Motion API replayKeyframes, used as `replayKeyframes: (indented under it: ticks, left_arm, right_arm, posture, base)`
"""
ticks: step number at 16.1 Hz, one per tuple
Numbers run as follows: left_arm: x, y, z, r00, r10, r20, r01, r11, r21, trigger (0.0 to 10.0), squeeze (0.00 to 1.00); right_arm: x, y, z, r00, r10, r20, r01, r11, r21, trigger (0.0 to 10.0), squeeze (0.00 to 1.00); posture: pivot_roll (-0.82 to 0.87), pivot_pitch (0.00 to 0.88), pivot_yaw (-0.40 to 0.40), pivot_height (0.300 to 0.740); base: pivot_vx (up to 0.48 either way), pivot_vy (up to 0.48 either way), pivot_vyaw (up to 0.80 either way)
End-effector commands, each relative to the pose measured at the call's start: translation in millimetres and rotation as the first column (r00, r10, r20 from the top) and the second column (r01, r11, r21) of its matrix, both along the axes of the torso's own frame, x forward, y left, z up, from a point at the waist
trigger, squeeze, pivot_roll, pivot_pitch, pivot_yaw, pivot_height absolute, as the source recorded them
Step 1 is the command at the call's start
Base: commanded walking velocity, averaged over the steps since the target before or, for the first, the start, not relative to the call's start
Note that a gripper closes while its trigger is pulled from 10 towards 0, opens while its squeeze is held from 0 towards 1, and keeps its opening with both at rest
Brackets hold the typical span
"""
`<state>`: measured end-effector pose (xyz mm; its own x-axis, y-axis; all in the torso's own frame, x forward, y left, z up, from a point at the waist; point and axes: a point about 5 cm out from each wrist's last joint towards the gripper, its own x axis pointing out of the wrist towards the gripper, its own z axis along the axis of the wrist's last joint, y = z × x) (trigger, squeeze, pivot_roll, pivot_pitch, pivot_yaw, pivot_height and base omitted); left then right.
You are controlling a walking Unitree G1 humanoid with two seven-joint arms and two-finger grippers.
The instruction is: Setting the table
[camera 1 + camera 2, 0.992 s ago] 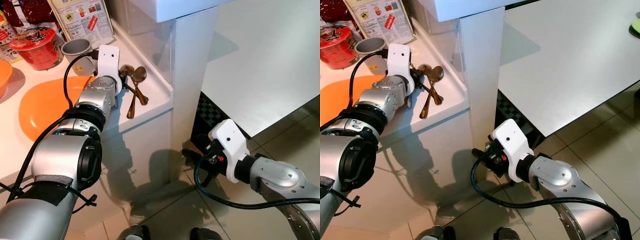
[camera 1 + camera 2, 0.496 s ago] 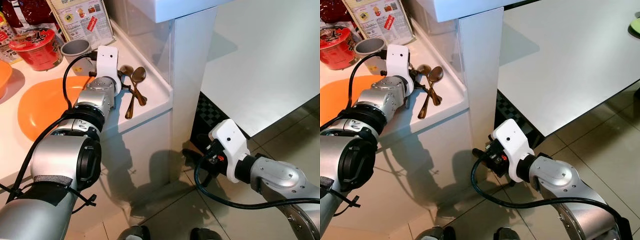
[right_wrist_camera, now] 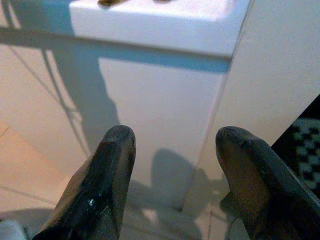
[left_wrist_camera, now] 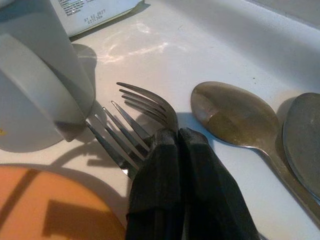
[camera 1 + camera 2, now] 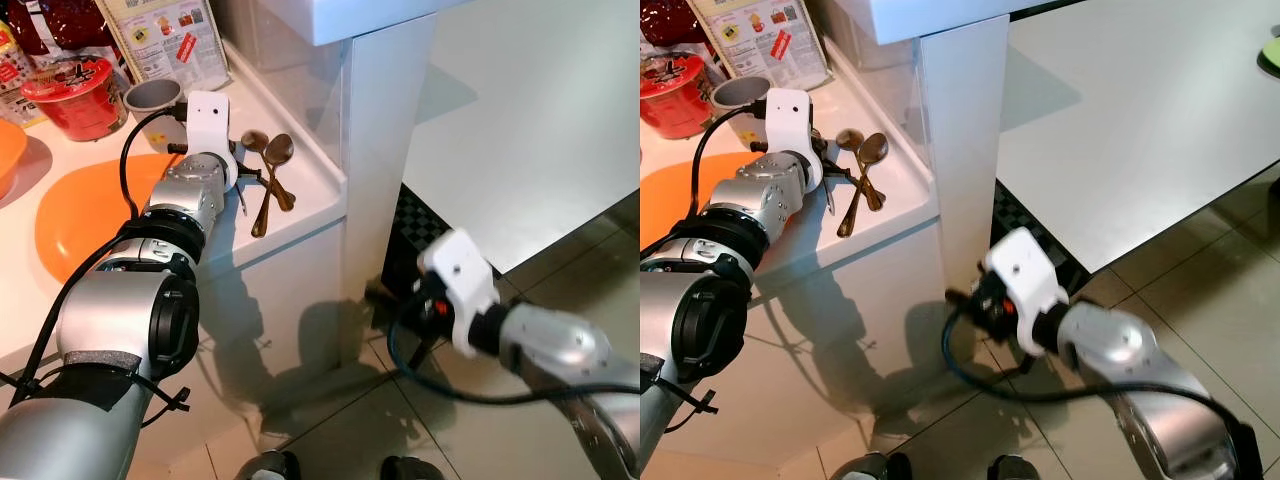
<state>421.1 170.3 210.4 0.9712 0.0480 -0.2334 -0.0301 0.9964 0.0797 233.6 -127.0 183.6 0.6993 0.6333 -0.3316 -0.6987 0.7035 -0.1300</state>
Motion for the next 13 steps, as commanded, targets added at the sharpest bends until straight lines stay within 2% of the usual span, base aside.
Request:
replayKeyframes:
  ticks: [1, 6, 9, 13]
  left_arm:
    - [-3.0, 2.2, -13, 0.999, 0.017, -0.047, -0.019, 0.999, -0.029, 0.0, 0.00]
    - [3.2, -9.3, 13, 0.999, -0.013, 0.029, 0.018, 0.987, -0.159, 0.0, 0.00]
    - [6.1, -23.2, 31, 0.993, -0.076, 0.085, 0.096, 0.961, -0.260, 0.0, 0.00]
    - [6.4, -21.7, 44, 0.986, -0.103, 0.133, 0.140, 0.941, -0.307, 0.0, 0.00]
  right_arm:
    - [2.3, -0.4, 1, 1.000, -0.003, 0.013, 0.003, 1.000, 0.006, 10.0, 0.00]
    - [15.1, 0.4, 8, 0.998, -0.019, 0.061, 0.017, 1.000, 0.021, 10.0, 0.00]
    - [21.5, 3.9, 8, 0.996, -0.012, 0.085, 0.009, 0.999, 0.036, 10.0, 0.00]
    - [28.1, 6.5, 12, 0.992, -0.039, 0.121, 0.030, 0.997, 0.077, 10.0, 0.00]
  posture:
    - [-0.12, 0.102, 0.085, 0.740]
    - [-0.10, 0.056, 0.089, 0.740]
    - [-0.06, 0.023, 0.073, 0.740]
    - [-0.05, 0.015, 0.072, 0.740]
  base:
    - [0.000, 0.000, 0.00]
    - [0.000, 0.000, 0.00]
    - [0.000, 0.000, 0.00]
    - [0.000, 0.000, 0.00]
